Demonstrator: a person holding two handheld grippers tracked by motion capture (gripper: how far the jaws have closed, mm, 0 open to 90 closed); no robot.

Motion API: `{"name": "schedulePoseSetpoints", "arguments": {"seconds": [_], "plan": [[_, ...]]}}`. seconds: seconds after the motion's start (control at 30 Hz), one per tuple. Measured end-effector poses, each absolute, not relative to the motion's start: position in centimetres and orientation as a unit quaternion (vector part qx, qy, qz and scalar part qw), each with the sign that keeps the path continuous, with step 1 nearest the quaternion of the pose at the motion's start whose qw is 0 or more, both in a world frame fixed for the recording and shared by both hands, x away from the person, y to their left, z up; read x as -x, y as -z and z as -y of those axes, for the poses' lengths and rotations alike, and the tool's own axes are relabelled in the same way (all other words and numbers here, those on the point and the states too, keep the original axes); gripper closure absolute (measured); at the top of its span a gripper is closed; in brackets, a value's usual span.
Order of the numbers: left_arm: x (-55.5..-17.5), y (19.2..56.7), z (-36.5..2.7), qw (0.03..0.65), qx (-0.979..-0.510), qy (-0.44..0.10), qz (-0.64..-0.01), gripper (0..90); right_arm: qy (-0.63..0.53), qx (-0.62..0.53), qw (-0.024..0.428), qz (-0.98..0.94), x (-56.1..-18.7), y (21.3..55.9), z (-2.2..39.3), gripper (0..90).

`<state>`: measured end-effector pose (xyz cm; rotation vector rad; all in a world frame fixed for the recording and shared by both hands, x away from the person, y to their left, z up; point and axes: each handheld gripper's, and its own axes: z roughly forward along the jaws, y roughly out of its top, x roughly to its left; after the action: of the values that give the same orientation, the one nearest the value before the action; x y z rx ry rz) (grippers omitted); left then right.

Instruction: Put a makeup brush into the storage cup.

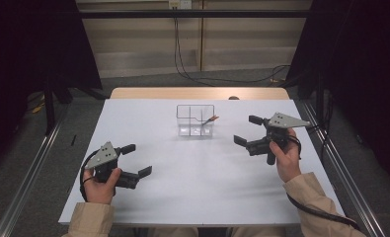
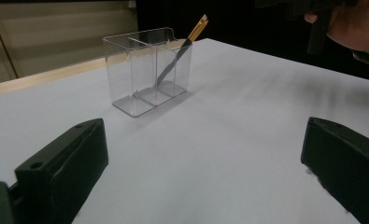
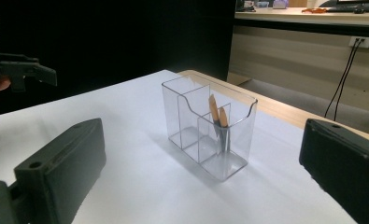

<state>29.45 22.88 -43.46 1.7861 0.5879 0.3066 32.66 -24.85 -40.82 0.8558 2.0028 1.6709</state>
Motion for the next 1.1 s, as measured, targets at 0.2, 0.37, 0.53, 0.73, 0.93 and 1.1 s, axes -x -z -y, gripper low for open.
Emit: {"name": "schedulePoseSetpoints", "arguments": {"seconds": [0.2,0.37,0.53,0.73,0.93,1.1], "plan": [[-29.6,43.3,-22.8,0.58,-0.764,-0.133,-0.249,0.6,-0.599,-0.307,0.195,-0.713,-32.2,41.1,25.2,0.0],[-29.8,43.3,-22.6,0.581,-0.764,-0.132,-0.248,0.6,-0.598,-0.306,0.195,-0.715,-31.8,41.2,25.4,0.0],[-29.8,43.2,-22.5,0.582,-0.764,-0.131,-0.244,0.6,-0.599,-0.307,0.192,-0.714,-31.4,41.6,25.4,0.0],[-29.7,43.2,-22.5,0.583,-0.763,-0.131,-0.246,0.6,-0.598,-0.304,0.187,-0.718,-30.7,42.1,25.6,0.0],[-29.8,43.3,-22.4,0.58,-0.765,-0.131,-0.246,0.6,-0.596,-0.304,0.186,-0.719,-30.3,42.4,26.1,0.0],[-29.8,43.3,-22.4,0.582,-0.764,-0.13,-0.246,0.6,-0.595,-0.305,0.189,-0.719,-29.9,42.4,26.5,0.0]]}}
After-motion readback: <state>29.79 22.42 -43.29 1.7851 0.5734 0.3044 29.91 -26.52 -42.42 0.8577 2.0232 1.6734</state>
